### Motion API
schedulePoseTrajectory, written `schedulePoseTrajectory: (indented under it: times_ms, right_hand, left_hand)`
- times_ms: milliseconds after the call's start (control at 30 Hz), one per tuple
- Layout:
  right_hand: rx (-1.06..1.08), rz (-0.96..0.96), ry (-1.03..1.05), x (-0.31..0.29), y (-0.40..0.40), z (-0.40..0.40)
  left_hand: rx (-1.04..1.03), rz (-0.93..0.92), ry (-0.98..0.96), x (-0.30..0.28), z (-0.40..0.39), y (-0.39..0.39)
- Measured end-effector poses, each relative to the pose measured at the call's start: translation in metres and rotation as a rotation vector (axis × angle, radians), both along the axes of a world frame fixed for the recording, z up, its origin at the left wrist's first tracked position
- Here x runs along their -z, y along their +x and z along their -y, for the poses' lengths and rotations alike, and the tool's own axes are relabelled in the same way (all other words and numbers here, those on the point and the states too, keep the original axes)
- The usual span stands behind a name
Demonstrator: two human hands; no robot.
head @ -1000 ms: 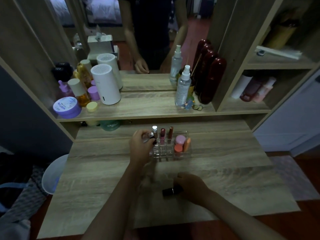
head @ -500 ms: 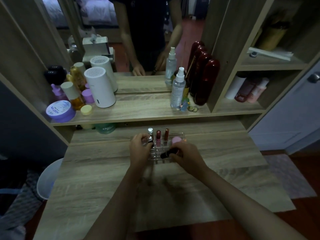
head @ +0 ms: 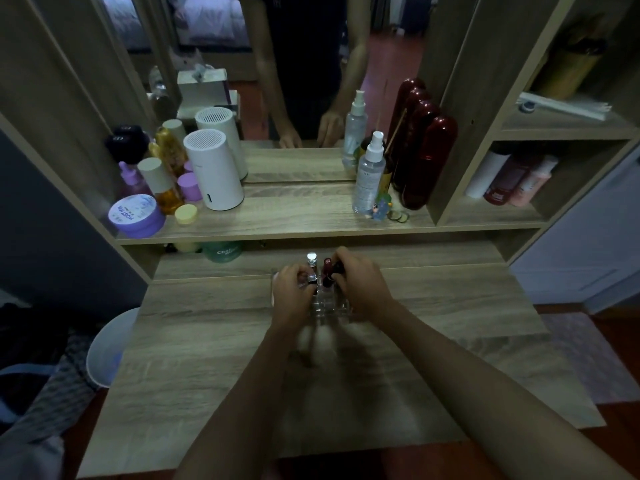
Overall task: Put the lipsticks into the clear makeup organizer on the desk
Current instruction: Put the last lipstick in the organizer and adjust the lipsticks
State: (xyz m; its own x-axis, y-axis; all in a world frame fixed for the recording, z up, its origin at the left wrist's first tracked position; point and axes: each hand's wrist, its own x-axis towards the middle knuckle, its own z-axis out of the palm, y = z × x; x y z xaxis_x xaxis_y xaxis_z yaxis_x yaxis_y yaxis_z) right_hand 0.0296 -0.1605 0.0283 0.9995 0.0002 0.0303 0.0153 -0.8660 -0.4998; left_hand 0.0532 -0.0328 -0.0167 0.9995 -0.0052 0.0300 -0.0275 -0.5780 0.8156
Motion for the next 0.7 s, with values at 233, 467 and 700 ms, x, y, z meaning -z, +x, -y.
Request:
schedulePoseTrajectory:
  times_ms: [233, 467, 700]
  right_hand:
    - [-0.015, -0.044, -0.109, 0.007, 0.006, -0.006]
    - [-0.046, -0.112, -0.195, 0.023, 0.006, -0.003]
    - [-0.049, -0.200, -0.276, 0.027, 0.012, -0.006]
  left_hand:
    - [-0.001, -0.030, 0.029, 0.004, 0.001, 0.002]
    - [0.009, -0.056, 0.087, 0.009, -0.002, 0.001]
    - [0.035, -0.054, 0.118, 0.010, -0.003, 0.001]
